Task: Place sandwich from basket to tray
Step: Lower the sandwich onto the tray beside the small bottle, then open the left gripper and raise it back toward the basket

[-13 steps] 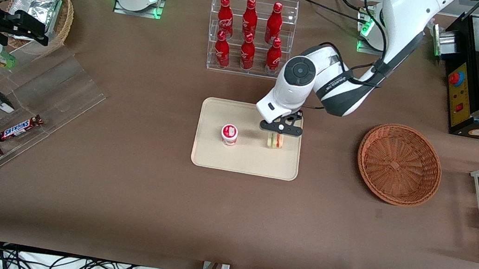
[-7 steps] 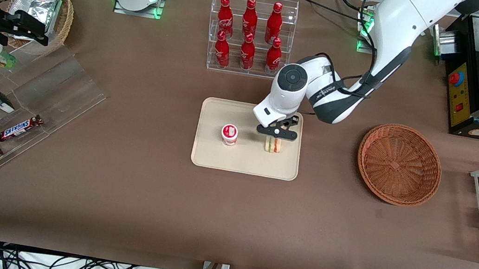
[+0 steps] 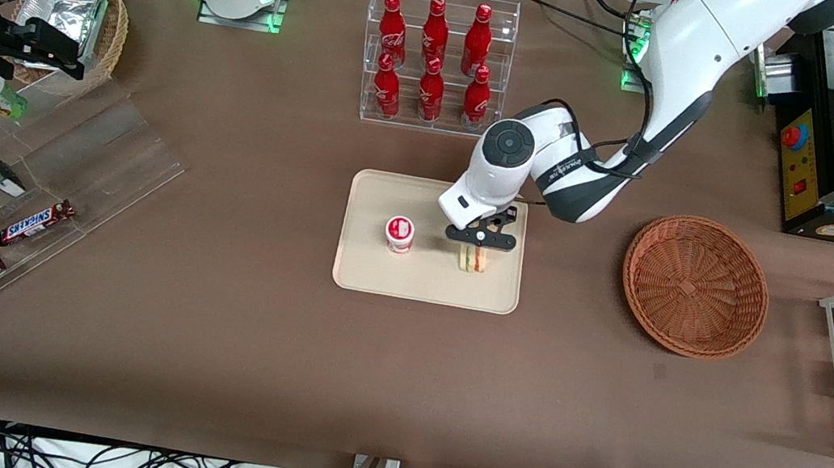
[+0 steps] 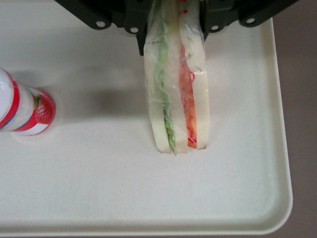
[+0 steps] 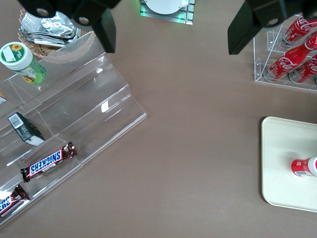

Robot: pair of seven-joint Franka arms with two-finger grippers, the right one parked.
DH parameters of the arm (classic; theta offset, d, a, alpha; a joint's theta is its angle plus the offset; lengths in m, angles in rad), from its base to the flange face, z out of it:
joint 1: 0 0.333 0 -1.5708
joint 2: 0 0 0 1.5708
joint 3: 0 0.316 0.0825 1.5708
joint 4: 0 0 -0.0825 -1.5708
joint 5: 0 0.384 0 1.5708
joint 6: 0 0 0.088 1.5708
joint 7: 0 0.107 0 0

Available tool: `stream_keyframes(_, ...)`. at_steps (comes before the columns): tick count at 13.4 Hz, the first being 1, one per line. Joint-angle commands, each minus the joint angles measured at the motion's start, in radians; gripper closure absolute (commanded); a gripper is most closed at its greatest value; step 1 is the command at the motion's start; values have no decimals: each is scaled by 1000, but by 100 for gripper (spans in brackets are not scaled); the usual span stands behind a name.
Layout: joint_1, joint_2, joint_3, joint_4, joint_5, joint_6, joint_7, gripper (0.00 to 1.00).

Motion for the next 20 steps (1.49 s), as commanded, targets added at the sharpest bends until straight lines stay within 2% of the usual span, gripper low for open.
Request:
stream_keyframes(1, 9, -28, 3, 72, 21, -58, -42, 0)
stream_keyframes(5, 73, -135, -7, 166, -8, -230, -128, 0)
stream_keyframes(10, 193, -287, -9, 284, -170, -451, -118, 0)
stream_keyframes(13, 243, -335, -14, 297, -189, -509, -113, 0)
stream_keyframes(14, 268, -351, -14, 297, -221, -520, -93, 0)
stream_keyframes(18, 420, -448, -2, 295, -380, -600, 201, 0)
stream_keyframes(19, 429, -462, 20, 295, -408, -632, 267, 0)
stream_keyframes(20, 414, -476, 79, 295, -418, -662, 321, 0)
